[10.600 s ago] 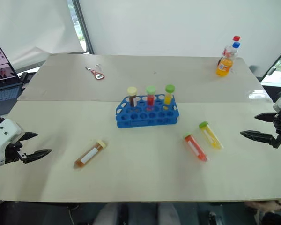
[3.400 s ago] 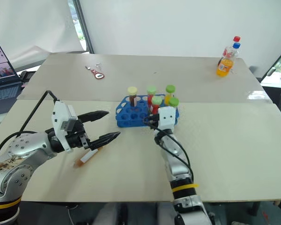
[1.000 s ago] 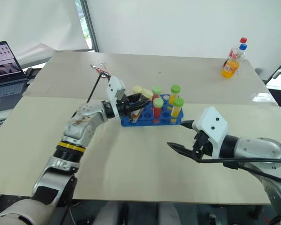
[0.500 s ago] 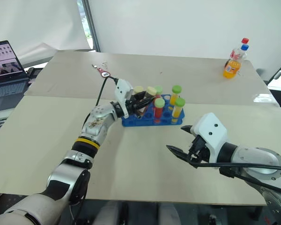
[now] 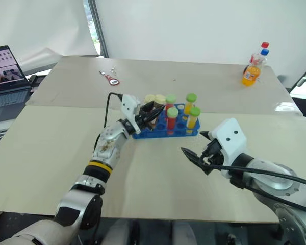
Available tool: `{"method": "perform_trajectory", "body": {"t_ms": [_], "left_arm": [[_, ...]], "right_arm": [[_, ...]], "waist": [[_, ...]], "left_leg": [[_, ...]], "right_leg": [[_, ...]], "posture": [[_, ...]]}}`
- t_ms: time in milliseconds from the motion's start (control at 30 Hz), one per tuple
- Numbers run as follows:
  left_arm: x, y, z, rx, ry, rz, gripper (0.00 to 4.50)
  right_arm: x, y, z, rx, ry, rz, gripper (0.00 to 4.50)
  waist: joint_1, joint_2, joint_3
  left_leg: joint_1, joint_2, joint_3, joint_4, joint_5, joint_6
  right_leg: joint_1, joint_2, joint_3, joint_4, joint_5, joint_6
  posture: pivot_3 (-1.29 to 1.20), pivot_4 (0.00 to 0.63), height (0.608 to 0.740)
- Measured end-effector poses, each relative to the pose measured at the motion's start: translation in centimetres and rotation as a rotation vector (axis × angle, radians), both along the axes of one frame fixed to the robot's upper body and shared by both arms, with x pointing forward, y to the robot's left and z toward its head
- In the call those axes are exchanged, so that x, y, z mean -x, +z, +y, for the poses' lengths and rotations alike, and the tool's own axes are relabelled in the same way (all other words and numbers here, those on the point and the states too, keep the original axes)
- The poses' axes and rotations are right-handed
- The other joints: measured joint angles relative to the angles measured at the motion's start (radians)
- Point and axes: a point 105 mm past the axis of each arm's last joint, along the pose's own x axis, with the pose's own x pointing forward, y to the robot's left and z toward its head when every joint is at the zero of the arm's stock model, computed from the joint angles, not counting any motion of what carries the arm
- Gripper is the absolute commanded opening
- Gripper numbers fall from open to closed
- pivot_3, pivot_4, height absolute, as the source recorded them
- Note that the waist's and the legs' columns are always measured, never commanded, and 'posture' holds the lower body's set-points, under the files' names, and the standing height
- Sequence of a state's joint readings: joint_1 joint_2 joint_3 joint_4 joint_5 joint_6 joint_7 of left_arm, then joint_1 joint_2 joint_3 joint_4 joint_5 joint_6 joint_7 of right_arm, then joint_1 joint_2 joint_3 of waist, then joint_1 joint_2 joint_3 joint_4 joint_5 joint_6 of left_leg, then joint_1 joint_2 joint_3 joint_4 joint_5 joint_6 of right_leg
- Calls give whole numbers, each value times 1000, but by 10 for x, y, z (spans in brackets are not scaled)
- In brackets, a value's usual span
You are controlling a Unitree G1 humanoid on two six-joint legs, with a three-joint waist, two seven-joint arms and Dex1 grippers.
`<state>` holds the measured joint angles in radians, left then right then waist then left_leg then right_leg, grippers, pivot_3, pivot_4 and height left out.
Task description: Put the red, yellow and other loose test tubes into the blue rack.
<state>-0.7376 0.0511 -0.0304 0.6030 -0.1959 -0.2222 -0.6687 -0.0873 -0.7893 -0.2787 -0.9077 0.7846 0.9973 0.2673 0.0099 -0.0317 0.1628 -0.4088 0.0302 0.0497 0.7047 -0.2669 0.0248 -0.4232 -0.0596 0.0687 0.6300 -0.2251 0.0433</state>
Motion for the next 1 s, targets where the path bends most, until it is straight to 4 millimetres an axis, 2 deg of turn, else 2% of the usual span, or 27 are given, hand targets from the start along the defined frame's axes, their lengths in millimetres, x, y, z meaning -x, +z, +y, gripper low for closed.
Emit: {"method": "perform_trajectory", "body": {"t_ms": [333, 433, 533, 567, 600, 667, 767, 933, 967, 1000], "left_arm": [[5, -15, 11, -12, 75, -38, 913], [5, -17, 12, -19, 90, -53, 2338], [7, -41, 22, -54, 93, 11, 3833], [9, -41, 23, -55, 83, 7, 4228], [10, -39, 25, -68, 72, 0, 4411], [12, -41, 35, -111, 67, 5, 4411], [20, -43, 54, -180, 52, 27, 4411], [45, -41, 87, -370, -29, 77, 4411], [49, -39, 92, -401, -43, 86, 4468], [55, -37, 101, -450, -56, 100, 4468]], "right_arm": [[-10, -8, -16, -30, -130, -1, 4051], [-14, -10, -20, -35, -153, 0, 4051], [-15, -10, -20, -43, -158, 0, 4051], [-16, -10, -21, -44, -159, 2, 4051], [-17, -10, -21, -46, -154, 4, 4051], [-16, -8, -19, -32, -120, 1, 4051], [-18, -4, -28, 2, -90, 3, 4051], [-23, 9, -45, 72, -7, -3, 4051], [-23, 11, -46, 86, 17, 0, 4275], [-25, 14, -50, 106, 45, 1, 4275]], "waist": [[-6, 0, -7], [-8, 0, -8], [-11, 0, -8], [-11, 0, -8], [-11, 0, -8], [-11, 0, -8], [-13, 0, -8], [-16, 0, -8], [-17, 0, -8], [-20, 0, -7]], "left_leg": [[3, 0, -1, 0, 0, 0], [3, 0, -1, 0, 0, 0], [2, 0, -1, -1, 0, 0], [1, 0, -2, -1, 0, 0], [2, 0, -2, -1, 0, 0], [2, 0, -2, -1, 0, 0], [2, 0, -3, -1, 0, 0], [2, 1, -3, -2, 0, 0], [2, 1, -3, -2, 0, 0], [2, 1, -3, -2, 0, 0]], "right_leg": [[2, 0, 0, 0, 0, 0], [2, 0, 0, 0, 0, 0], [1, 0, 0, 0, 0, 0], [1, 0, 0, 0, 0, 0], [1, 0, 0, 0, 0, 0], [1, 0, 0, 0, 0, 0], [1, 0, 0, 0, 0, 0], [1, 0, 0, 0, 0, 0], [1, 0, 0, 0, 0, 0], [1, 0, 0, 0, 0, 0]], "posture": [[0, 150, 733], [0, 150, 733], [0, 150, 733], [0, 150, 733], [0, 150, 733], [0, 150, 733], [0, 150, 733], [0, 150, 733], [0, 150, 733], [0, 150, 733]]}}
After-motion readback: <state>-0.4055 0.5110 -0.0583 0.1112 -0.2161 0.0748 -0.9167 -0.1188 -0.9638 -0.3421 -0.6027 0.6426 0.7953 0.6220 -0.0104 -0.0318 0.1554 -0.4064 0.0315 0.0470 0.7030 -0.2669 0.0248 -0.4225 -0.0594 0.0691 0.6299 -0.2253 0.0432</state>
